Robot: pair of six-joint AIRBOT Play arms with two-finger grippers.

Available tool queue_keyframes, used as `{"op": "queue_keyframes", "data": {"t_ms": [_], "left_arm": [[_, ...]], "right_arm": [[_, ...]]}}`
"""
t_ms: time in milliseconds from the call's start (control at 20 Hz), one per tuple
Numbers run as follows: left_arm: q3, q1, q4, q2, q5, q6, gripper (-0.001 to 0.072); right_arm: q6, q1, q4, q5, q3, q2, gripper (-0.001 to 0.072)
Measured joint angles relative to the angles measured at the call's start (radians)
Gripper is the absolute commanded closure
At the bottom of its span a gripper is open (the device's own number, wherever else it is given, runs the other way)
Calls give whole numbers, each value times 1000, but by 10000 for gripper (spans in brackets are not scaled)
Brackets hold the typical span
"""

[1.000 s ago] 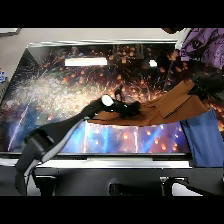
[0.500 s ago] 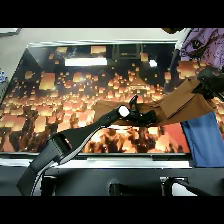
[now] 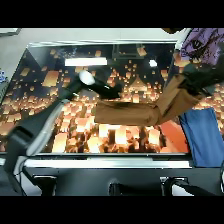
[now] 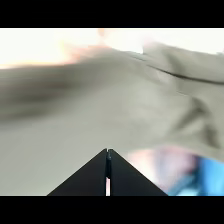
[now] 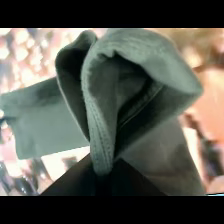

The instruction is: Fold the clothes and pants, and hang the long-sleeved shirts on hangers.

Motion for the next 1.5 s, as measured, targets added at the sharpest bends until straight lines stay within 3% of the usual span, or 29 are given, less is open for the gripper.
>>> {"op": "queue_keyframes", "data": {"t_ms": [200,550,1250,1300,1400,1500], "left_arm": [[0,213,196,166,-213,40,694],[0,478,291,323,-337,83,694],[-3,548,309,347,-370,91,694],[-3,548,309,347,-373,91,693],[-3,548,309,347,-377,91,693],[-3,548,309,347,-378,91,693]], "right_arm": [[120,217,-71,45,0,-49,685],[304,486,-132,155,0,-198,685],[441,628,-19,450,0,-417,678],[446,631,-12,478,0,-430,601],[449,634,16,542,0,-450,552],[423,636,66,613,0,-458,352]]}}
